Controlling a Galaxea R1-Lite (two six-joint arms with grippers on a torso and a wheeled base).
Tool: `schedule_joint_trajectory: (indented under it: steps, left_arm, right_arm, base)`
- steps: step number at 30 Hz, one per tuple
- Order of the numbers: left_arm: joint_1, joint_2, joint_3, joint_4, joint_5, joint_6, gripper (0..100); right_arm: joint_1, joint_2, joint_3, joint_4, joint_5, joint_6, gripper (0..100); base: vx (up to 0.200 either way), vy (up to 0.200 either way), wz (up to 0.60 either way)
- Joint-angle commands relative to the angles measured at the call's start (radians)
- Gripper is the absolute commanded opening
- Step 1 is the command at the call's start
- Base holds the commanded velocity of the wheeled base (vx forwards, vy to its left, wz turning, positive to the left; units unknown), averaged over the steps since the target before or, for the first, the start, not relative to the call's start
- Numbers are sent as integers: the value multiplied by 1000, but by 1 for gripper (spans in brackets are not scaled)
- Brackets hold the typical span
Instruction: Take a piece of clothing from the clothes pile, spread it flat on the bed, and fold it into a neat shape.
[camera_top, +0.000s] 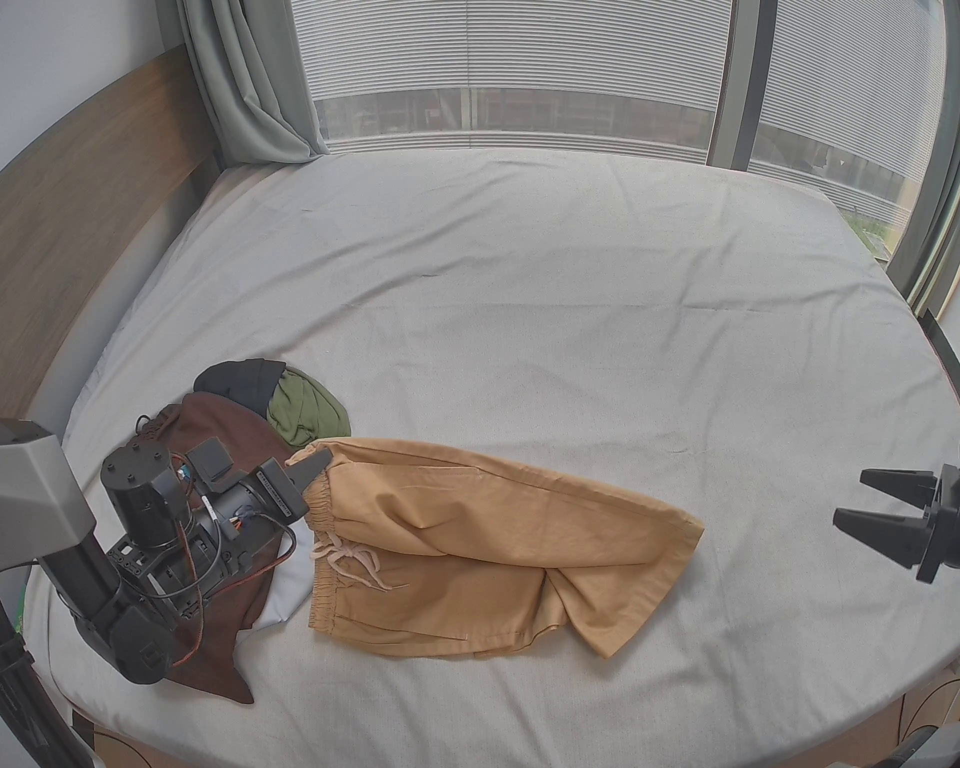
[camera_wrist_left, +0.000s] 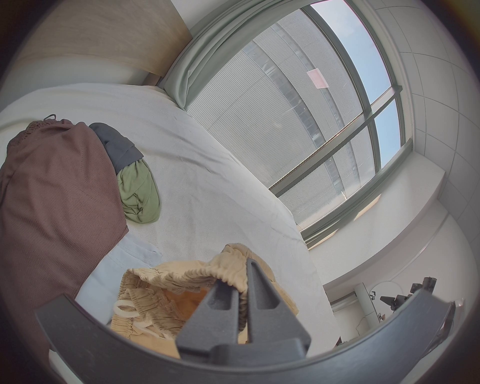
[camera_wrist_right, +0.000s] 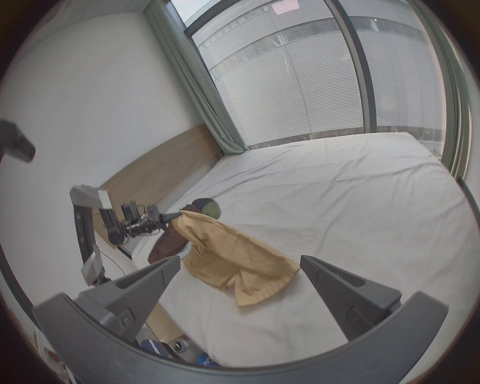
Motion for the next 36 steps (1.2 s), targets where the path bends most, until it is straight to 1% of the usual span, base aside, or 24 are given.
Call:
schedule_joint_trajectory:
  steps: [1,2,6,7,8,9,10,11,15,24,30,33,36]
  left_arm:
    - [1,3,1,0,0,4,0]
    - [-2,5,6,0,0,16,0]
    - [5,31,3,-2,0,48,0]
    - [7,32,1,-3,0,48,0]
    - [8,32,1,-2,-1,48,0]
    - [8,32,1,-2,-1,48,0]
    - [10,32,0,-3,0,48,0]
    - [8,31,1,-2,0,48,0]
    - [8,28,-8,-2,0,50,0]
    - [8,24,-10,-2,0,48,0]
    - [8,24,-11,-2,0,48,0]
    - [8,24,-11,-2,0,48,0]
    - [7,23,-11,-2,0,48,0]
  right_arm:
    - [11,129,3,-70,34,63,100]
    - [16,164,9,-116,34,95,100]
    - [19,238,17,-189,51,117,100]
    - [22,256,17,-195,68,118,100]
    - [33,279,17,-209,101,121,100]
    - [33,279,17,-209,101,121,100]
    - [38,310,17,-231,147,128,100]
    - [34,330,17,-246,155,129,100]
    - [33,396,34,-310,153,132,100]
    - [24,523,48,-387,152,158,100]
    - [22,626,84,-510,147,163,100]
    - [22,652,92,-545,144,184,100]
    - [36,676,103,-603,141,246,100]
  base:
    - [0,0,0]
    - [0,0,0]
    - [0,0,0]
    - [0,0,0]
    - [0,0,0]
    - [0,0,0]
    - [0,0,0]
    - [0,0,0]
    - [0,0,0]
    - [0,0,0]
    - [0,0,0]
    - [0,0,0]
    - [0,0,0]
